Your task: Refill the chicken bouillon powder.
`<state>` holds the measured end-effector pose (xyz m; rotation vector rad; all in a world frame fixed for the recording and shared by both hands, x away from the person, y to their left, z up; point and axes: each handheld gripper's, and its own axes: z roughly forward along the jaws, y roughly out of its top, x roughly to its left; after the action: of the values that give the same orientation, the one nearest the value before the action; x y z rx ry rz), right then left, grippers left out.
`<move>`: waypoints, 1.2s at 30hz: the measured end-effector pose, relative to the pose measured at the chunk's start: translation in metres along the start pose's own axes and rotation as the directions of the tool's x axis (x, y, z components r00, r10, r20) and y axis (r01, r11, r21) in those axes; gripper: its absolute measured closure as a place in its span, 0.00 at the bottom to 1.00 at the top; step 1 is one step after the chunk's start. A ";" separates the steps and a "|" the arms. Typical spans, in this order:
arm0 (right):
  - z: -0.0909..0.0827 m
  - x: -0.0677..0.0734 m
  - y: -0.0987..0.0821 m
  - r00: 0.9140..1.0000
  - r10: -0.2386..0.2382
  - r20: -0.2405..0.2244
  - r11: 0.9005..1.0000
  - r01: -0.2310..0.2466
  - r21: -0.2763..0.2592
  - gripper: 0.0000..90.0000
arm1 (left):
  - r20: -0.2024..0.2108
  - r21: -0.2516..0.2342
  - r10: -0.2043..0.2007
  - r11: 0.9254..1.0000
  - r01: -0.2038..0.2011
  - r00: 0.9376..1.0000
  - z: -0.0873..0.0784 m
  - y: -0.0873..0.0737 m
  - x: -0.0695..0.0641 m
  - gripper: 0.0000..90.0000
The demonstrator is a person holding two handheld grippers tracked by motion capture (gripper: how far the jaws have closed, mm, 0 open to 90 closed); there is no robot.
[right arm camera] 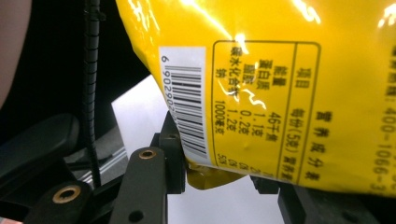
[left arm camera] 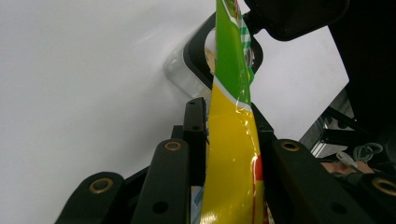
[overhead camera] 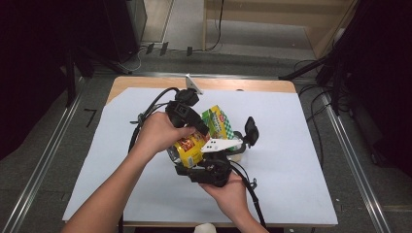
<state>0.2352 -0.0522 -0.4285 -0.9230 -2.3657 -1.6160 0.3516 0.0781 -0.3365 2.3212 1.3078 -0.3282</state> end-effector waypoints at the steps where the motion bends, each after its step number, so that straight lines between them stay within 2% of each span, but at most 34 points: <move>1: 0.000 0.000 0.000 1.000 0.004 -0.004 1.000 -0.004 -0.004 0.72 | -0.003 0.002 -0.002 1.000 0.002 1.000 0.000 0.001 -0.001 0.85; 5: 0.001 -0.002 0.001 1.000 0.009 -0.005 1.000 -0.009 -0.004 0.71 | -0.053 0.017 0.028 1.000 -0.027 0.998 -0.001 0.004 -0.010 0.88; 11: 0.002 -0.004 0.003 1.000 0.014 0.004 1.000 -0.014 -0.004 0.69 | -0.081 0.023 0.034 0.999 -0.032 0.996 0.000 0.009 -0.016 0.89; 19: 0.005 -0.006 0.005 0.999 -0.018 0.030 1.000 0.018 0.006 0.69 | -0.076 0.031 0.013 0.999 -0.010 0.997 -0.001 0.016 -0.015 0.89; 23: 0.006 -0.009 0.006 0.999 -0.023 0.028 1.000 0.023 0.003 0.70 | -0.081 0.032 0.017 0.999 -0.015 0.997 -0.001 0.019 -0.019 0.88; 28: 0.005 -0.013 0.003 1.000 -0.007 0.023 1.000 0.007 -0.013 0.72 | -0.089 0.044 0.022 0.999 -0.018 0.996 0.004 0.023 -0.022 0.88; 36: 0.002 -0.017 0.000 0.999 0.041 -0.006 0.998 -0.041 -0.038 0.74 | -0.050 0.064 0.013 0.998 -0.009 0.999 0.009 0.030 -0.020 0.85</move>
<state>0.2495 -0.0574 -0.4367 -0.9664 -2.3049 -1.6519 0.3666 0.0452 -0.3277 2.4035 1.3262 -0.3145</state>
